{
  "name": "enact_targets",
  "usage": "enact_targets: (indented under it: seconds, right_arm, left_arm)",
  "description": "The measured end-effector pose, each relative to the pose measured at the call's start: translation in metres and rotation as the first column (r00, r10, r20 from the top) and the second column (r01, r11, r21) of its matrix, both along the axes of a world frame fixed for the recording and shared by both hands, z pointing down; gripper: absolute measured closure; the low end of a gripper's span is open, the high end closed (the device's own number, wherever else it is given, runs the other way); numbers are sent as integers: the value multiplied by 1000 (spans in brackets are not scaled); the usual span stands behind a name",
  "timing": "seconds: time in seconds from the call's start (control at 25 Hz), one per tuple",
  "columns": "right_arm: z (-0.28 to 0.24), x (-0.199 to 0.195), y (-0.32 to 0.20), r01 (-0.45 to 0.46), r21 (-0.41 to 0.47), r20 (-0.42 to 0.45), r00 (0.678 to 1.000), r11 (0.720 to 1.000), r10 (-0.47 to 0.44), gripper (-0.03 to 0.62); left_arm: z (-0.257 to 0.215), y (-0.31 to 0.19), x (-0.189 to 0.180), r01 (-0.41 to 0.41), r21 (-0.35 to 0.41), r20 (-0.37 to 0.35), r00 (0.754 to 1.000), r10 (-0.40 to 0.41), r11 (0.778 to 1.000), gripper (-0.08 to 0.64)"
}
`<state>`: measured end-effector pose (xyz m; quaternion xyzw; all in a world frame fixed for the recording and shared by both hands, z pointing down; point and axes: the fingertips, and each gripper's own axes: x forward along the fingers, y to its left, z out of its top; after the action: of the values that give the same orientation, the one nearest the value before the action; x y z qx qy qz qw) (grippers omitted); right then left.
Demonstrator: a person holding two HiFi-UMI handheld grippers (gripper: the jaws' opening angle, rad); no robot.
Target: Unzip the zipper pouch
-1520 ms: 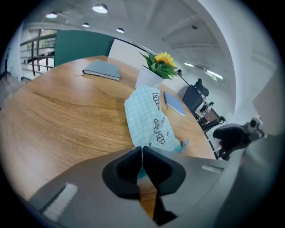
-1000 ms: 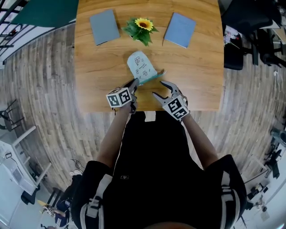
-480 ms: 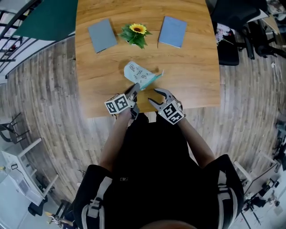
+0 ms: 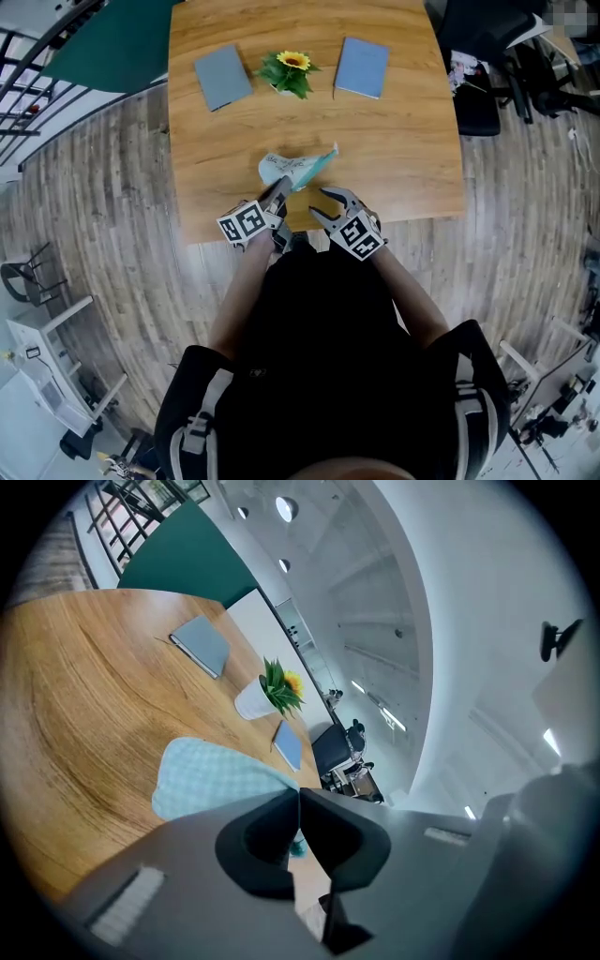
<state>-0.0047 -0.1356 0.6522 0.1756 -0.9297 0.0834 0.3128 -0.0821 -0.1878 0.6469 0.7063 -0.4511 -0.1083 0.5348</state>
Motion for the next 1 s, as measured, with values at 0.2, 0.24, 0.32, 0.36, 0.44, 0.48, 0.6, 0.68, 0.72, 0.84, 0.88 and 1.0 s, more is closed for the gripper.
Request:
enact_targets:
  seconds: [0.2, 0.24, 0.32, 0.36, 0.44, 0.48, 0.6, 0.68, 0.72, 0.84, 0.88, 1.0]
  right_arm:
    - [-4, -10, 15, 6, 6, 4, 1000, 1000, -6, 397]
    - [-5, -13, 17, 8, 12, 14, 1000, 1000, -8, 399]
    - [-9, -21, 22, 16, 23, 31, 999, 1000, -17, 408]
    - [-11, -24, 24, 22, 29, 35, 999, 999, -23, 413]
    - [-15, -33, 27, 34, 39, 43, 998, 999, -35, 419]
    - [-17, -37, 29, 41, 45, 45, 998, 998, -43, 424]
    - [-23, -50, 35, 64, 64, 47, 997, 996, -67, 437]
    - [-27, -58, 39, 74, 74, 60, 995, 995, -78, 448]
    - [-29, -62, 41, 78, 81, 67, 994, 994, -84, 453]
    - [-40, -73, 43, 86, 115, 84, 992, 990, -96, 462]
    - [-45, -78, 43, 86, 128, 94, 991, 988, -99, 463]
    - [-55, -88, 45, 86, 157, 113, 988, 984, -104, 466]
  left_arm:
    - [-11, 19, -16, 32, 0, -29, 999, -32, 999, 551]
    - [-13, 23, -19, 35, 4, -33, 999, -35, 999, 551]
    - [-19, 30, -24, 38, 14, -37, 999, -37, 999, 551]
    - [-21, 33, -27, 40, 19, -37, 999, -39, 999, 551]
    - [-26, 40, -32, 43, 29, -37, 998, -42, 999, 551]
    - [-29, 44, -35, 45, 33, -37, 998, -44, 998, 552]
    - [-37, 52, -44, 56, 51, -42, 998, -54, 997, 551]
    - [-44, 57, -50, 62, 64, -47, 997, -59, 996, 552]
    - [-47, 59, -52, 64, 70, -50, 997, -60, 995, 552]
    - [-55, 64, -58, 63, 90, -52, 997, -58, 994, 551]
    - [-58, 65, -60, 61, 96, -52, 997, -56, 993, 551]
    - [-66, 72, -66, 57, 116, -49, 997, -51, 992, 551]
